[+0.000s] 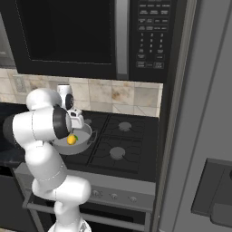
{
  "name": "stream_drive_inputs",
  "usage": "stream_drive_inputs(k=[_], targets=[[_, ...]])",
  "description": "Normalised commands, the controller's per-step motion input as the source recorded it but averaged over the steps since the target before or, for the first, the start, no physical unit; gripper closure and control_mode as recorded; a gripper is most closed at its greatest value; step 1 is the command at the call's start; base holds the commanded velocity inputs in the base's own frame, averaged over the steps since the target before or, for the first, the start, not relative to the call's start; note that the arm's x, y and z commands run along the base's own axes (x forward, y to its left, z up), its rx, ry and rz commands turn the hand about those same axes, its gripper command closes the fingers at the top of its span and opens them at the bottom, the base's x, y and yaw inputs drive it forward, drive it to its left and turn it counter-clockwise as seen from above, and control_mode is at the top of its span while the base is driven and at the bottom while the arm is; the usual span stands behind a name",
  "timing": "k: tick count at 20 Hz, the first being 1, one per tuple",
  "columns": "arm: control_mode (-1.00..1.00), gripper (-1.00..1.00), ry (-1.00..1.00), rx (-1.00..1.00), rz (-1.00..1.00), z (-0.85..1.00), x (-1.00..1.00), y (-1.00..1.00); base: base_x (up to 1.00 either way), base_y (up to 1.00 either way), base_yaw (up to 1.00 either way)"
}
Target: Put the lemon and mushroom in the pot. Retrieve the spatula and lightly stir the vegetables in the pot.
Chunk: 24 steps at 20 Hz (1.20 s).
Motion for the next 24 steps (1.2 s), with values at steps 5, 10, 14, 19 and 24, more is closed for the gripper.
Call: stream_drive_inputs(k=[5, 10, 14, 19, 24], targets=[[-1.0, -1.0, 0.01, 0.0, 0.0, 0.0, 0.0, 0.0, 0.0, 0.0, 0.0], [-1.0, -1.0, 0.0, 0.0, 0.0, 0.0, 0.0, 0.0, 0.0, 0.0, 0.0], [-1.0, -1.0, 0.0, 0.0, 0.0, 0.01, 0.0, 0.0, 0.0, 0.0, 0.0], [-1.0, -1.0, -0.02, 0.04, 0.0, 0.3, -0.39, -0.04, 0.0, 0.0, 0.0], [-1.0, -1.0, -0.1, 0.14, 0.01, 0.25, -0.97, -0.16, 0.0, 0.0, 0.0]])
